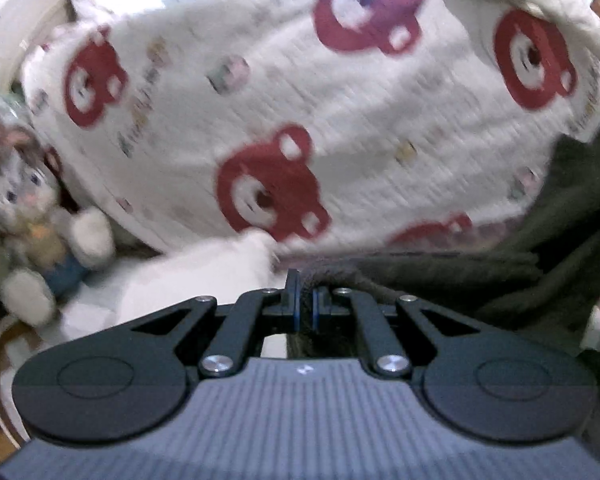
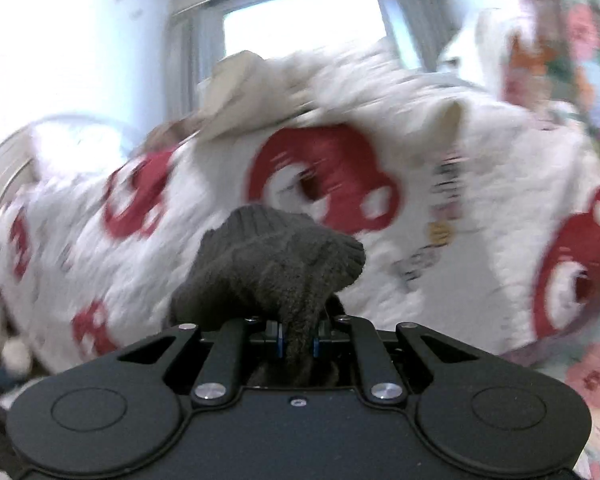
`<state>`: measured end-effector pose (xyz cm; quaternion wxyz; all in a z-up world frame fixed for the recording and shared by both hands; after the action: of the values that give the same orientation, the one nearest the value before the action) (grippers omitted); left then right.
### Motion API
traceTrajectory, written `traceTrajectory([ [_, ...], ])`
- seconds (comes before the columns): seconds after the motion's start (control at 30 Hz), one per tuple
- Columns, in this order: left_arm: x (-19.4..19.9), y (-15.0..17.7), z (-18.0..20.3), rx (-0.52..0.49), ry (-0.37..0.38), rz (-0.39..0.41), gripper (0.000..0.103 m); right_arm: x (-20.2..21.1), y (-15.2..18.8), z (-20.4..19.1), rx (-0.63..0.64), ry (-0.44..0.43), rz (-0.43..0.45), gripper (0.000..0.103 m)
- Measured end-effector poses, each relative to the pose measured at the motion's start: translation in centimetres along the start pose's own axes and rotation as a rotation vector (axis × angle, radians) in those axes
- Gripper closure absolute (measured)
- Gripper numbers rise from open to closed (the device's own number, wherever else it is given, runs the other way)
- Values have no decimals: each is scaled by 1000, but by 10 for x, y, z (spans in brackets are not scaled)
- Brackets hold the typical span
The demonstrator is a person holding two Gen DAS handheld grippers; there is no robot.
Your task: Fold clothes
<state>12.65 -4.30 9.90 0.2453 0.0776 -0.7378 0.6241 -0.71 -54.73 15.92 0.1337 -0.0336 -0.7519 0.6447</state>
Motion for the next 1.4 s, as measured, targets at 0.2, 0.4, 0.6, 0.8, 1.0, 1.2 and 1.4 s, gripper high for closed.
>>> traceTrajectory([
  [0.2,-74,64,30,91,11,-171,67,-47,61,73,163,349,-127,63],
  [0.4,-97,147,105,2,178,-375,62,-24,156,132,-90,367,-411,55],
  [0.6,-87,162,164,-57,378,-399,62,35,208,136,-282,214,-565,51],
  [0.8,-68,156,247,-89,655,-472,62,50,254,101,-411,-13,-700,50],
  [1.0,-67,170,330,-168,785,-522,46,39,262,98,-445,-27,-698,50],
  [1.2,-72,202,367,-197,814,-654,44,39,266,132,-524,-6,-655,50],
  [1.4,-55,211,387,-339,743,-679,42,15,272,212,-451,282,-637,48],
])
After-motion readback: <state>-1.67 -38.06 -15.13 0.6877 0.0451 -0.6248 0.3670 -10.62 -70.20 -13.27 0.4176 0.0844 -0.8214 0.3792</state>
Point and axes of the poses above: each gripper's, at about its wrist camera, not at the fingertips, and x roughly against the way its jaws point, z to its right, y to its underside, the point moved 3 cm from there along -x, roughly the way its jaws point, and after that the axes turned 4 degrees about -y, right-handed, at the moved point
